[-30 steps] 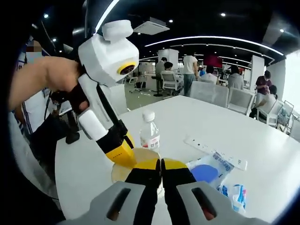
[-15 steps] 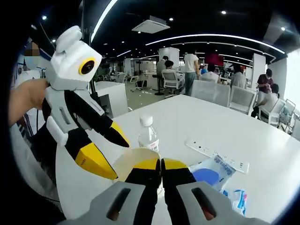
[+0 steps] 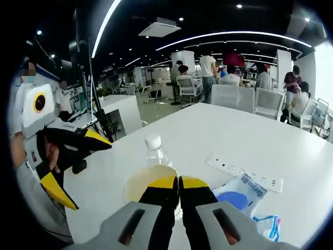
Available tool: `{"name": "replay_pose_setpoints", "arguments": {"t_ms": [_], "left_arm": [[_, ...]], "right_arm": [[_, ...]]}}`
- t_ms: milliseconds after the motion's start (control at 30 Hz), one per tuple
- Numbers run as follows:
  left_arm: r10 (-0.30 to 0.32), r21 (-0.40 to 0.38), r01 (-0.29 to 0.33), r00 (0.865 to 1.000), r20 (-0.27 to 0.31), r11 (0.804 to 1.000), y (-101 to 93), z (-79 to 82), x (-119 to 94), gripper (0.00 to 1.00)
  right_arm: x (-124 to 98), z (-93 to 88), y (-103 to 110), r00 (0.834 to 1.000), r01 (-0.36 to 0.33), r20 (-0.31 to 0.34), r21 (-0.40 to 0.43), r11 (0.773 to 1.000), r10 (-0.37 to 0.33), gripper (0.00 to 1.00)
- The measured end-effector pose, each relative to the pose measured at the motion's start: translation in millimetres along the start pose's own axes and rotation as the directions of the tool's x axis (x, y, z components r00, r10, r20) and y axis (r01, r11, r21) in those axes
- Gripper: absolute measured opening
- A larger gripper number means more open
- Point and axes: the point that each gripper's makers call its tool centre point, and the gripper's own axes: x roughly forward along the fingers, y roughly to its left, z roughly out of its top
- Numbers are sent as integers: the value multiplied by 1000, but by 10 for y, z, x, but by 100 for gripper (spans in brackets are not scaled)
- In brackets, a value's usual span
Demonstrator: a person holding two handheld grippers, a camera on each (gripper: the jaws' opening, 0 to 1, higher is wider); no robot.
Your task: Arrange the tabletop items into an orderly group along one side of the table until the central work area is clear of visible clutter.
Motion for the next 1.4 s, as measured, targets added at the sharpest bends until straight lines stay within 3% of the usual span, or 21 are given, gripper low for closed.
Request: {"name": "replay_pose_setpoints", "arguments": {"t_ms": [133,500,833,1033,1400], "left_arm": [[9,-14,-8,996,85,1000,27,36,-100,70],[7,18,-10,992,130,1000,-21,7,-200,77],[0,33,-5,989,149,999,-32,-32,-221,85],[-13,41,8,991,133,999,-60,-125,-203,89],[-8,36,3,990,144,999,-48,-161,-223,97]], "right_arm": [[79,6,-31,1000,4,1,25,1000,-4,0],[338,-33,-160,1000,23,-13,92,996,-22,0],[551,-161,-209,998,43,-44,123,991,-37,0],[727,-261,-253,997,48,-66,150,987,-38,0],[854,-411,-274,996,55,-77,178,983,-42,0]]}}
